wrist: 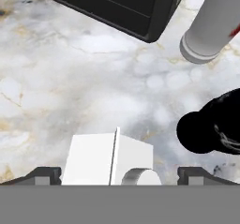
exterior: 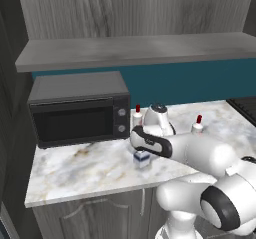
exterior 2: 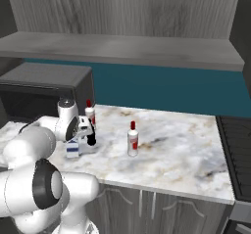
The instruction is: Sort all alcoholic drinks to one cabinet, and non-alcoholic drinks to the other.
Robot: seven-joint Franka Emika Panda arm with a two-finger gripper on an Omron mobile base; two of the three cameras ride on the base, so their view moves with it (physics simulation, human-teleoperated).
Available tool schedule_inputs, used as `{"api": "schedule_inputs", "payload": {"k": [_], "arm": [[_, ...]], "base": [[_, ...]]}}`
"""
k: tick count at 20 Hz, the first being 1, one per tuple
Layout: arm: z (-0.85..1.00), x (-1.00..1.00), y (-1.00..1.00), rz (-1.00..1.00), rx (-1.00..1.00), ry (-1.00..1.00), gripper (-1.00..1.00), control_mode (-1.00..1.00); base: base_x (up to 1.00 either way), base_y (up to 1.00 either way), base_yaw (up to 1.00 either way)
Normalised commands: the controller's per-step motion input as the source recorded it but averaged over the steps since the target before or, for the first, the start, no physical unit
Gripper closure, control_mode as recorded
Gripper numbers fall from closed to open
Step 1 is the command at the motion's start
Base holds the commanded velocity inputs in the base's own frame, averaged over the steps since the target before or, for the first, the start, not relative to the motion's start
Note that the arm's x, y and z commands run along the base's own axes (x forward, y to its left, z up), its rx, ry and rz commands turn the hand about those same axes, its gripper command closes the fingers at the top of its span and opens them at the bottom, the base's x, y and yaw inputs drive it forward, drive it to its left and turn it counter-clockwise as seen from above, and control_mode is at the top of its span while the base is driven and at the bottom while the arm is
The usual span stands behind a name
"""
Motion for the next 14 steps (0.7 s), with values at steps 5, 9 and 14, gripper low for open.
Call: {"api": "schedule_inputs", "payload": {"k": [5,9,14], "arm": [[-0.33,-0.11,0.06,0.00,0.00,0.05,1.00,-1.00],[-0.08,-0.51,0.00,0.00,0.00,0.00,1.00,-1.00],[0.16,-0.80,-0.14,0.00,0.00,-0.09,1.00,-1.00]], "base": [[0.00,0.00,0.00],[0.00,0.00,0.00],[0.00,0.00,0.00]]}}
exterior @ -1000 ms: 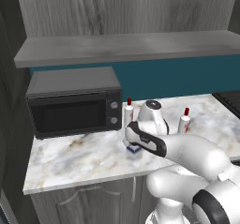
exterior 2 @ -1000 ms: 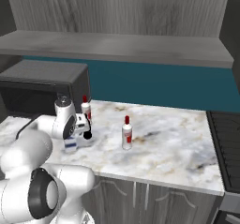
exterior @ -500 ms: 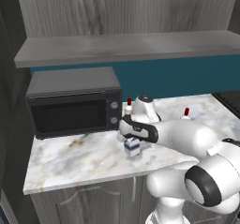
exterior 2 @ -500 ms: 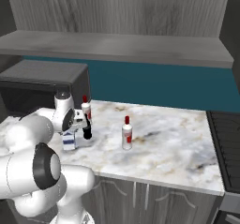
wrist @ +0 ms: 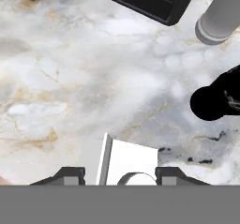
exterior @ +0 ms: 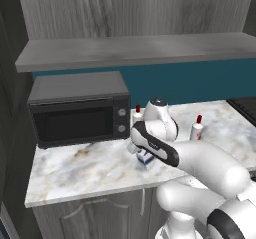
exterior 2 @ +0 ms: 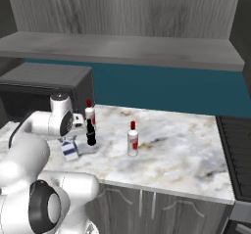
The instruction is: Sort all alcoholic drinks to one cabinet, and non-alcoholic drinks to the other.
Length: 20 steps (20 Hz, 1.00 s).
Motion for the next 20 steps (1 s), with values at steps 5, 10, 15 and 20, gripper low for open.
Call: {"api": "schedule_inputs", "payload": {"k": [5,10,15,20], "arm": [[0.44,-0.52,-0.15,0.00,0.03,-0.14,1.00,-1.00],[0.68,-0.13,-0.12,0.00,0.08,-0.11,1.00,-1.00],[1.00,-0.02,-0.12,-0.06,0.10,-0.02,1.00,-1.00],[1.00,-0.11,-0.20,-0.12,0.05,0.06,1.00,-1.00]], "base": [[0.00,0.00,0.00],[0.00,0.00,0.00],[0.00,0.00,0.00],[0.00,0.00,0.00]]}}
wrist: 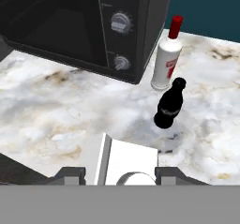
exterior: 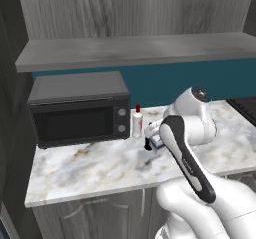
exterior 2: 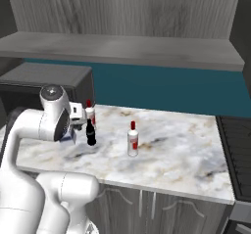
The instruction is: Sort all alcoholic drinks to one cabinet, and non-alcoholic drinks to the other.
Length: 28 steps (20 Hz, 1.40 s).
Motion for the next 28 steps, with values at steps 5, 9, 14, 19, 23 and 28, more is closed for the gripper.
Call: {"api": "schedule_inputs", "payload": {"k": [5,9,14,19,23,28], "arm": [[1.00,-0.30,-0.23,-0.19,0.00,0.23,1.00,-1.00],[1.00,-0.26,-0.23,-0.20,0.04,0.21,1.00,-1.00],[0.99,-0.41,-0.21,-0.13,0.12,0.08,1.00,-1.00],[0.82,-0.42,-0.18,-0.09,0.14,0.00,1.00,-1.00],[0.66,-0.21,-0.05,-0.10,0.03,-0.04,1.00,-1.00],[0.56,-0.04,0.00,-0.10,0.00,-0.15,1.00,-1.00]], "base": [[0.00,0.00,0.00],[0.00,0.00,0.00],[0.00,0.00,0.00],[0.00,0.00,0.00],[0.00,0.00,0.00],[0.00,0.00,0.00]]}}
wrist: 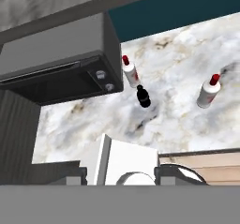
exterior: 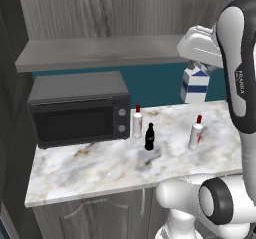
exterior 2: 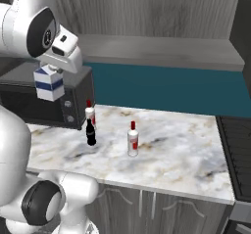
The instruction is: Sort all alcoholic drinks to one cabinet, and non-alcoholic drinks to the other.
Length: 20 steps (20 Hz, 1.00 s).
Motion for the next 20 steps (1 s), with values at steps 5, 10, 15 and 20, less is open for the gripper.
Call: {"api": "schedule_inputs", "payload": {"k": [5,10,15,20], "arm": [[0.47,0.00,0.00,-0.10,0.00,-0.20,1.00,-1.00],[0.16,0.00,0.00,-0.06,0.00,-0.19,1.00,-1.00],[0.00,0.01,0.00,-0.01,0.00,-0.18,1.00,-1.00],[0.00,0.18,0.04,0.00,0.00,-0.23,1.00,-1.00]], "base": [[0.00,0.00,0.00],[0.00,0.00,0.00],[0.00,0.00,0.00],[0.00,0.00,0.00]]}}
